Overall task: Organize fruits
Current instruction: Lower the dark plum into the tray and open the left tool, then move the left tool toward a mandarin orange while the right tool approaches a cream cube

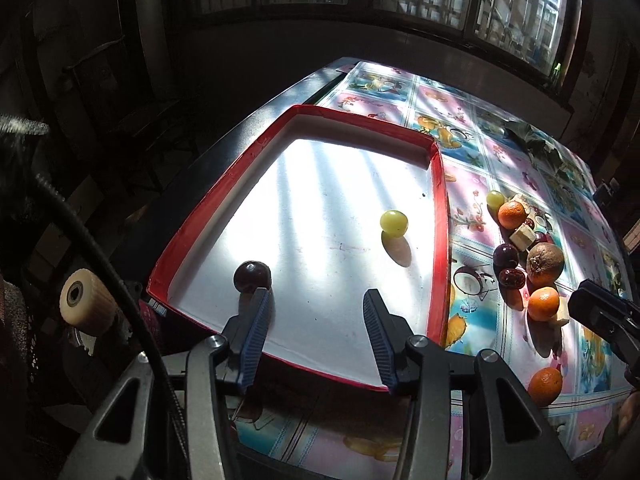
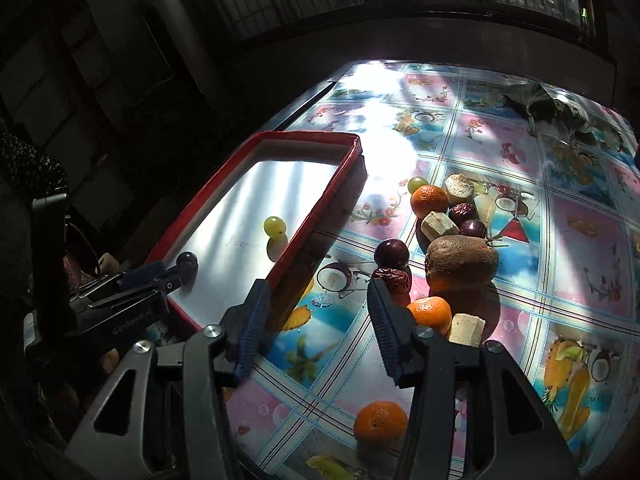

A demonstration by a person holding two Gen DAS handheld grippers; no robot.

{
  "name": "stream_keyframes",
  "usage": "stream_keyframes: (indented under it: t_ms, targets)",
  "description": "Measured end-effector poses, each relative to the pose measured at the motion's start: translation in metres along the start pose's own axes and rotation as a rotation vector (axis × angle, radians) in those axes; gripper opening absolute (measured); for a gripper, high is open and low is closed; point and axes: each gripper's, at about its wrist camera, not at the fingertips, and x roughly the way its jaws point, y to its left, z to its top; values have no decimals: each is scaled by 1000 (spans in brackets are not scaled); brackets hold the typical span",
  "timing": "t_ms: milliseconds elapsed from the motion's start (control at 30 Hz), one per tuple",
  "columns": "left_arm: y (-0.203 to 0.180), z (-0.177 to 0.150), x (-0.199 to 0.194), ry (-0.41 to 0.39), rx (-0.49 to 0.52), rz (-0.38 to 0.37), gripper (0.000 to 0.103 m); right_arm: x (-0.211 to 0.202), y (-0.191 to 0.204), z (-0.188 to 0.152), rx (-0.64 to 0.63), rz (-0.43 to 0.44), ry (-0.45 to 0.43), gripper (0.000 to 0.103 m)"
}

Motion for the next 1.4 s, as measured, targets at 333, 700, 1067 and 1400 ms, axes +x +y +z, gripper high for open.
stream_keyframes:
  t_ms: [333, 700, 1067, 1400]
  targets:
    - [-52, -20, -20, 10, 89, -124, 51, -40, -70, -40, 139, -95, -21, 52]
    - [-97, -46, -34, 42, 179, -210, 55, -55, -91, -57, 173, -165, -30, 52]
    - [-115, -57, -39, 62, 209, -238, 56, -60, -101, -63, 189, -196, -31, 52]
    - [-127, -64, -40, 73, 231, -256, 56, -63, -106, -64, 197, -210, -34, 52]
